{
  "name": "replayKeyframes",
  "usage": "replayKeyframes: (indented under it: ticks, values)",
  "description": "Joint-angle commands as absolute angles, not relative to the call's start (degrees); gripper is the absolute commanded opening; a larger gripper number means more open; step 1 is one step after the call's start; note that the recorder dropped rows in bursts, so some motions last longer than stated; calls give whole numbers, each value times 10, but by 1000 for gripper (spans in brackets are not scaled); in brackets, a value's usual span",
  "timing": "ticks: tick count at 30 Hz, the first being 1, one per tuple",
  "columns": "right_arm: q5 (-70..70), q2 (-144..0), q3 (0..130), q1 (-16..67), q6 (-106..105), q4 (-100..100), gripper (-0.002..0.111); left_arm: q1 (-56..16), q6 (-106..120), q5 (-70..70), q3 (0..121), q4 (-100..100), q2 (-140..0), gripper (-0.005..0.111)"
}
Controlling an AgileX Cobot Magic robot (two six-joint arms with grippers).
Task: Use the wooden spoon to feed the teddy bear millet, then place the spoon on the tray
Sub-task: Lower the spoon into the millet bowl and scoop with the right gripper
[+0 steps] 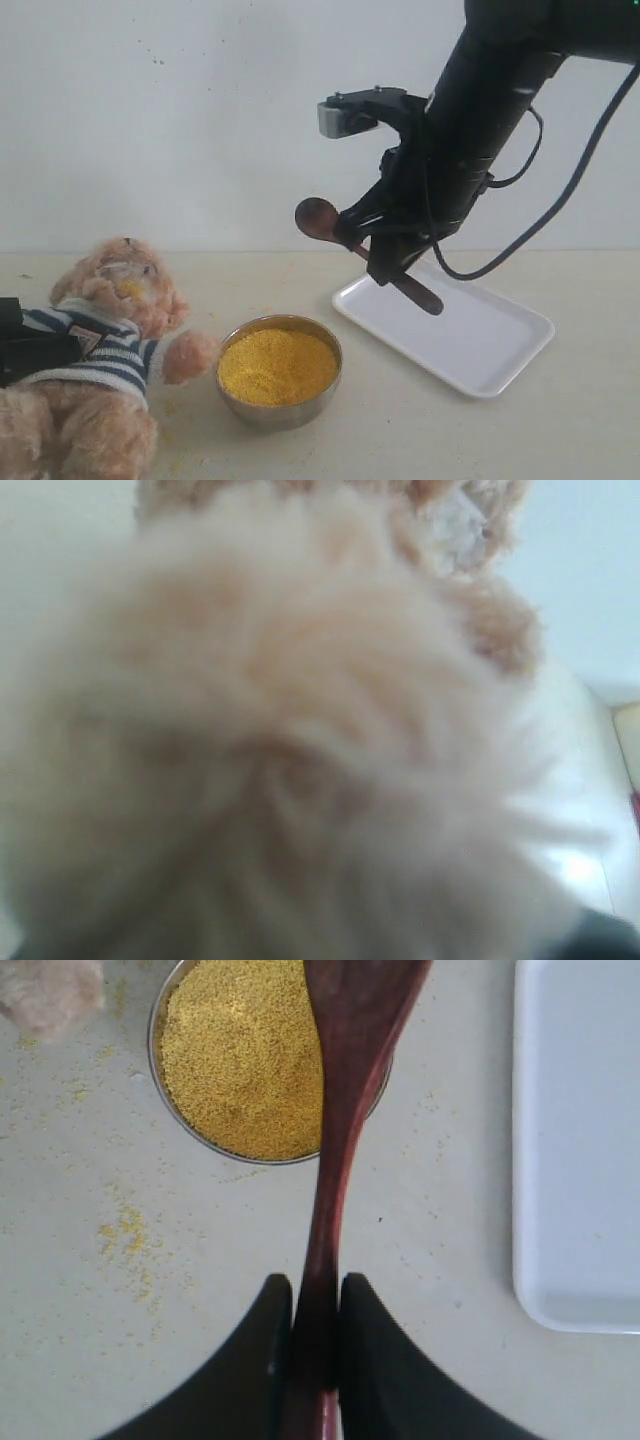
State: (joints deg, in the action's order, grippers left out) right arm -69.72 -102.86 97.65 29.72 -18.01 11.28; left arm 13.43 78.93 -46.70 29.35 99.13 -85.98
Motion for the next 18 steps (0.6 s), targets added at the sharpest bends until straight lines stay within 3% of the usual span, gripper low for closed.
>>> replayKeyframes:
  ticks: [1,18]
  values:
    - [-700,-1024,978,341,-145,60,0,134,796,-512,307,999,-891,4]
    - [-700,-1159,978,470,-112,-196,0,134,837,-513,358,999,-939,4]
